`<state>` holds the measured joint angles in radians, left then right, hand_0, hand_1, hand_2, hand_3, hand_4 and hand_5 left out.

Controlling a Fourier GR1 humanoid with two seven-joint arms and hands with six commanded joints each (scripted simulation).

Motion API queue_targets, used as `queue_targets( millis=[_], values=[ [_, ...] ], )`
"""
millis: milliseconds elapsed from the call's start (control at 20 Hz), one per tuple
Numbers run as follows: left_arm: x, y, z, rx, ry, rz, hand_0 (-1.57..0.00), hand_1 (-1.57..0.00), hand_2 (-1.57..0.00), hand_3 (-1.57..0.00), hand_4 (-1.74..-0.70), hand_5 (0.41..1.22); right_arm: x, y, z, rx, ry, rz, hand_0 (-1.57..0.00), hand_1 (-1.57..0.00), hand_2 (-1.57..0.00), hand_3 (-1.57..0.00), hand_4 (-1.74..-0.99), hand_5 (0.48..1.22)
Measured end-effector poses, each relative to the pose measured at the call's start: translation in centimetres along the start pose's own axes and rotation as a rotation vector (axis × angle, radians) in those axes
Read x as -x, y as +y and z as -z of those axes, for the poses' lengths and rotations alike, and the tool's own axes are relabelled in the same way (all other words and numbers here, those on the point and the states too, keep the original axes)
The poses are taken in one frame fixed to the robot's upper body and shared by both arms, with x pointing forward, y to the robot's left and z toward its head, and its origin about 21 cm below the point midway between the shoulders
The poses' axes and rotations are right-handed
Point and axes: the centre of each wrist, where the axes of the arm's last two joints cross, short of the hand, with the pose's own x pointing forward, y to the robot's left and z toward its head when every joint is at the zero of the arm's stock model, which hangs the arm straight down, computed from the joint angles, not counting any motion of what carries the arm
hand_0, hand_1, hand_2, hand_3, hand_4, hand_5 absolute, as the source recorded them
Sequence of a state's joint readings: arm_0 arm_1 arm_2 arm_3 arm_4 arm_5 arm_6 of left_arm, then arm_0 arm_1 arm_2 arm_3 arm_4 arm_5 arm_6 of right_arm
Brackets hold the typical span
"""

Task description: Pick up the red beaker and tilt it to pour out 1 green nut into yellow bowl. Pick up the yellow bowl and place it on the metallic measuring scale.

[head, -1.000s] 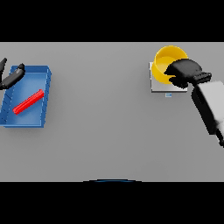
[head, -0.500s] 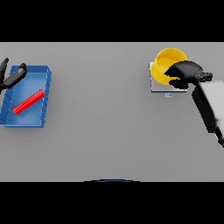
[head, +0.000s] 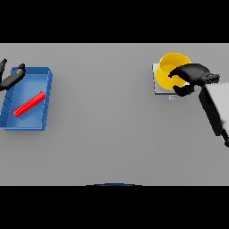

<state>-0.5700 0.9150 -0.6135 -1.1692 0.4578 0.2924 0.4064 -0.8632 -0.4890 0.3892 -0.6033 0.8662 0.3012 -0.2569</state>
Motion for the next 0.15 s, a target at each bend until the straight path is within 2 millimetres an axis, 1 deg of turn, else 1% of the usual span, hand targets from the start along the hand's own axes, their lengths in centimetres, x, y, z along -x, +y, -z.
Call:
queue_targets(
  millis=[150],
  values=[
    [0.12,-0.64,0.05,0.009,-0.002,0.004,0.00,0.00,0.00,0.00,-0.72,0.693,-0.06,0.18,0.09,-0.018,0.019,0.016,-0.04,-0.06,-0.10,-0.27,-1.410,0.759]
  ],
)
